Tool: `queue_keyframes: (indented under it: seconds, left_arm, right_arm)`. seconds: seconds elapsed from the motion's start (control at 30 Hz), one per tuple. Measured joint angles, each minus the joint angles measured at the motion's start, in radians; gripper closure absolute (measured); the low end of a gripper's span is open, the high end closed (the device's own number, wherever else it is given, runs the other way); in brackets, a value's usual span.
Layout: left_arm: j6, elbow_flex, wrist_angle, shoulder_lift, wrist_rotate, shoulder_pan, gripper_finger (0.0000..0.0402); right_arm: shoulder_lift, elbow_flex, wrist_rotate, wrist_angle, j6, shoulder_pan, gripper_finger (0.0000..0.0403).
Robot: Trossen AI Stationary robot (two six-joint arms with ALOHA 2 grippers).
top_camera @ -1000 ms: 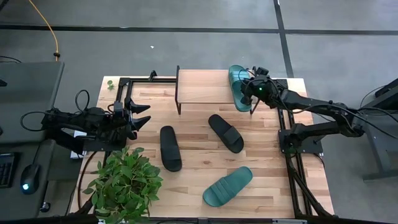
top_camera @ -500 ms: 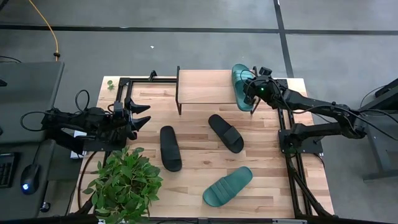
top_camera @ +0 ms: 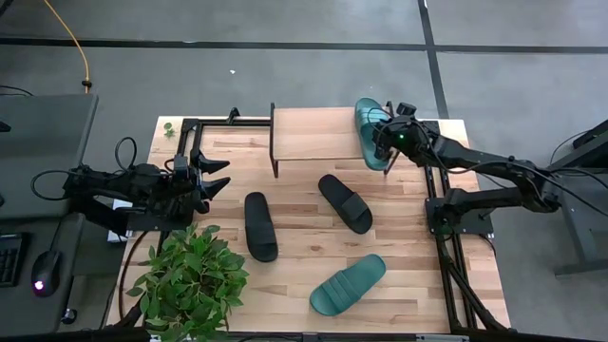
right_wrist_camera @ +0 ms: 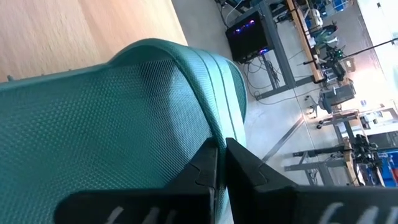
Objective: Pick and place slides into the shelf
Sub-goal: Put the top blue slipper on the shelf
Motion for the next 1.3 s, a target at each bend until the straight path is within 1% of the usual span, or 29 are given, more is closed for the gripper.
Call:
queue_keyframes:
  seconds: [0.13, 0.27, 0.53, 0.93, 1.13, 1.3]
  left_arm:
    - [0.000, 0.000, 0.000, 0.000, 0.000, 0.000, 0.0151]
    - [0.000, 0.000, 0.000, 0.000, 0.000, 0.000, 0.0151]
    - [-0.001, 0.000, 0.000, 0.000, 0.000, 0.000, 0.0151]
    - [-0.001, 0.000, 0.000, 0.000, 0.000, 0.000, 0.0151]
    - [-0.001, 0.000, 0.000, 0.000, -0.001, 0.000, 0.0151]
    - [-0.001, 0.000, 0.000, 0.000, -0.001, 0.000, 0.0151]
  right_arm:
    - [-0.002, 0.034, 0.007, -0.066, -0.005, -0.001, 0.0403]
    - [-0.003, 0.066, 0.004, -0.091, 0.006, -0.001, 0.0403]
    - [-0.001, 0.068, -0.002, -0.145, 0.037, 0.000, 0.0403]
    - [-0.001, 0.068, -0.001, -0.142, 0.042, -0.002, 0.0403]
    - [0.000, 0.068, -0.008, -0.130, 0.047, -0.048, 0.0403]
    - [0.003, 0.068, -0.046, -0.125, 0.048, -0.074, 0.0403]
